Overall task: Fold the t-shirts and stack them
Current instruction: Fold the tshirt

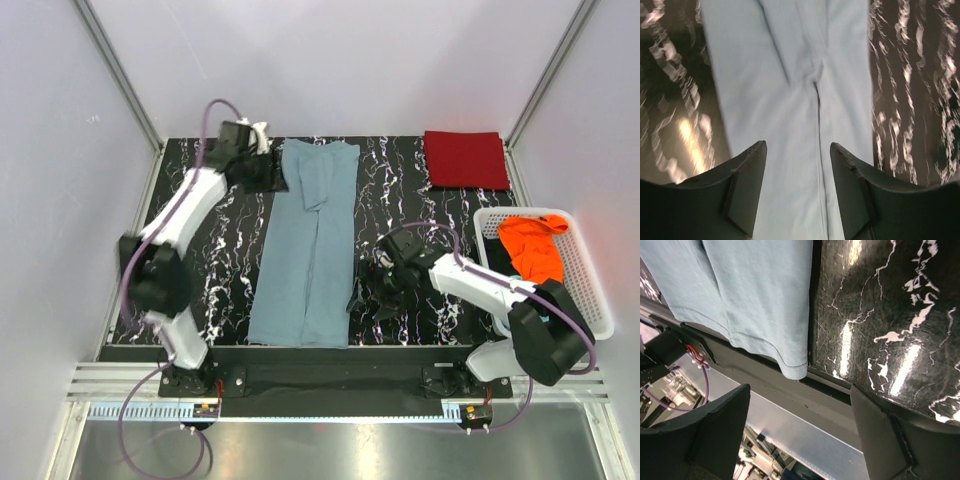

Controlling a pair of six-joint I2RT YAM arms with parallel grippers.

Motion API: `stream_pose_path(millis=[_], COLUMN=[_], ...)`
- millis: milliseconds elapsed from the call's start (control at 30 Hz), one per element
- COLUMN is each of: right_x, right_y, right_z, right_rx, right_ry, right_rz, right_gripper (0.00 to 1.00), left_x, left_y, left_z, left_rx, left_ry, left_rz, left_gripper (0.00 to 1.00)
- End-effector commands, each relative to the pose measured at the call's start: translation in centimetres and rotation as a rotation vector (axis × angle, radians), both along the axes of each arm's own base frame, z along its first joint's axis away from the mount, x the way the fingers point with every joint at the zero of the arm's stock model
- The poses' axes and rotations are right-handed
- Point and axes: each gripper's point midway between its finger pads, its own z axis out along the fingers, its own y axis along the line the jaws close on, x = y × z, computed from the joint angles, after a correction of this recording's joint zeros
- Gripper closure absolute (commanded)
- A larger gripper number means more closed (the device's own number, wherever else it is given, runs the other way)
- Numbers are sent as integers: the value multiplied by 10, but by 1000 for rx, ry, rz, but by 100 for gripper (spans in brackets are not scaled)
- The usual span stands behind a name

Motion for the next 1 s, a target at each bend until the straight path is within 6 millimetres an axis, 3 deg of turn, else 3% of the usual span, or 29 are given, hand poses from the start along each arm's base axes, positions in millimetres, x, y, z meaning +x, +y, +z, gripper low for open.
stream_pose_path(millis=[0,33,100,133,200,233,333,467,633,867,967], right_x=[-3,-7,-6,-6,-3,-3,-12,-31,-37,-45,-46], right_y=[11,13,22,24,24,25,36,52,41,42,44], right_z=[-1,-5,-3,-7,-11,-14,-21,-26,-35,-51,-51], right_rx=[95,109,160,160,153,151,182,168,127,136,144], right_ry=[12,34,48,65,65,68,117,130,111,144,150], right_rz=[24,24,16,9,11,12,36,100,23,34,40], right_gripper=[13,15,17,20,25,28,33,34,34,37,43], left_x=[-59,-87,-121,-147,-174,-197,-231,-243,-248,-253,-255], left_y=[32,36,45,52,56,58,52,54,47,41,44], left_z=[33,6,10,-17,-22,-43,-58,-60,-50,-51,-51], left_rx=[93,97,88,99,81,69,-10,-40,-102,-137,-133], left_ry=[-69,14,11,85,93,175,256,291,336,372,370], left_rz=[-19,-28,-12,6,15,26,51,111,147,141,152], left_gripper=[41,41,41,41,41,41,40,39,39,40,41])
